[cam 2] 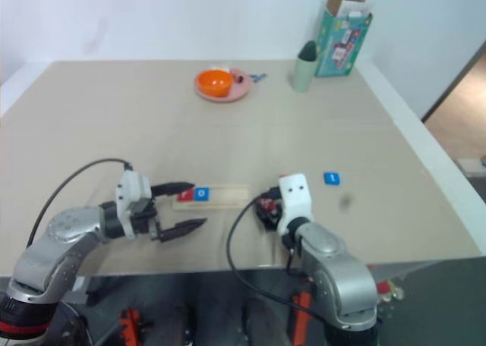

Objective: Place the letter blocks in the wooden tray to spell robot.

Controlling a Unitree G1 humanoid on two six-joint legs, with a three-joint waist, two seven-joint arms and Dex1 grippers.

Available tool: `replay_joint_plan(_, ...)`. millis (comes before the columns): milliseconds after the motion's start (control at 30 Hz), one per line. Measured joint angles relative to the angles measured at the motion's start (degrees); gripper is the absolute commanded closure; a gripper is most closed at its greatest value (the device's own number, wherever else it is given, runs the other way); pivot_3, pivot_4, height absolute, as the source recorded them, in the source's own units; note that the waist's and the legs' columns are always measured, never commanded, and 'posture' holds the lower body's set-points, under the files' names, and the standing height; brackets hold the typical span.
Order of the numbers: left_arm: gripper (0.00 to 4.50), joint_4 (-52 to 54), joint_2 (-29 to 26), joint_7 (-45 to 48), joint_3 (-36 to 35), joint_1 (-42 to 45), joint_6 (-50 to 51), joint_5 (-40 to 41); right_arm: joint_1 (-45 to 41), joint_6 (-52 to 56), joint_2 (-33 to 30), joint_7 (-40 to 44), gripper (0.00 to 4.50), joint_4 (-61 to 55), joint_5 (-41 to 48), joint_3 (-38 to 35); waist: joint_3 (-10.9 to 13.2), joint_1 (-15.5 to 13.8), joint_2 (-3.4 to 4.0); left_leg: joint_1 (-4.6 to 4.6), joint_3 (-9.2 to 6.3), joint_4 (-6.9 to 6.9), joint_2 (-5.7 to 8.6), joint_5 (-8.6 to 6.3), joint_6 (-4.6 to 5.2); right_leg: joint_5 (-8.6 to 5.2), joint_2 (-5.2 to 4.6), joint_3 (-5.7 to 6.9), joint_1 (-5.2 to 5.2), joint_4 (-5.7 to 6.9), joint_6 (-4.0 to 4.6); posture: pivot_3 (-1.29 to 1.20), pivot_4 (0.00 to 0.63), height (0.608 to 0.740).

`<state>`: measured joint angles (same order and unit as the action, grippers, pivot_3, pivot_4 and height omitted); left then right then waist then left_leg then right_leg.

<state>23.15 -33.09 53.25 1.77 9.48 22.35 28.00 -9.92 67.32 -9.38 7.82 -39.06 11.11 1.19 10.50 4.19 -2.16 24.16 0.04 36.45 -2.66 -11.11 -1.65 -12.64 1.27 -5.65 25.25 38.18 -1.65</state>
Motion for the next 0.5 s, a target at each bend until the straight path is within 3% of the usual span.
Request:
replay_joint_plan(100, 0.0, -0.01, -1.05, 1.79, 0.73, 0.14, -0.16, -0.06, -1.12, 0.59, -5.07, 4.55, 0.02, -0.73, 2.97, -1.16, 0.02, 0.01, 0.03, 0.01, 0.02, 0.0, 0.03, 0.0, 0.0, 0.0, -0.02, -0.02, 0.0, -0.02, 0.0, 0.0, 0.15, 0.74)
replay_joint_plan(200, 0.0, -0.1, -2.52, 4.06, 0.99, 0.75, -0.88, -0.13, -7.51, -1.61, -18.07, 16.82, 0.02, 0.6, 9.3, -8.03, 0.1, 0.05, 0.13, 0.03, 0.14, 0.07, 0.12, 0.01, 0.01, 0.02, -0.15, -0.09, -0.03, -0.1, -0.05, 0.0, 0.15, 0.74)
replay_joint_plan(267, 0.0, -0.23, -2.7, 5.07, 1.26, 1.58, -1.35, -0.25, -11.09, -9.99, -26.8, 27.87, 0.02, 6.04, 11.52, -9.92, 0.04, 0.06, 0.03, -0.07, 0.08, 0.07, 0.09, 0.0, 0.02, 0.02, -0.12, 0.0, -0.15, -0.17, -0.04, 0.0, 0.15, 0.74)
replay_joint_plan(367, 0.0, -0.89, -2.7, 5.89, 1.84, 2.28, -2.01, -0.5, -12.65, -23.38, -33.57, 44.19, 0.02, 17.79, 12.16, -5.52, 0.04, 0.11, 0.01, -0.15, 0.09, 0.0, 0.09, -0.02, 0.05, 0.01, -0.1, 0.0, -0.18, -0.17, -0.02, 0.0, 0.15, 0.74)
replay_joint_plan(500, 0.0, -1.22, -2.7, 5.93, 2.3, 2.35, -2.06, -0.51, -15.41, -41.48, -35.93, 60.92, 0.02, 33.4, 8.87, 2.62, 0.06, 0.2, 0.03, -0.12, 0.09, -0.01, 0.04, -0.05, 0.1, 0.04, -0.03, -0.02, -0.15, -0.16, -0.09, 0.0, 0.15, 0.74)
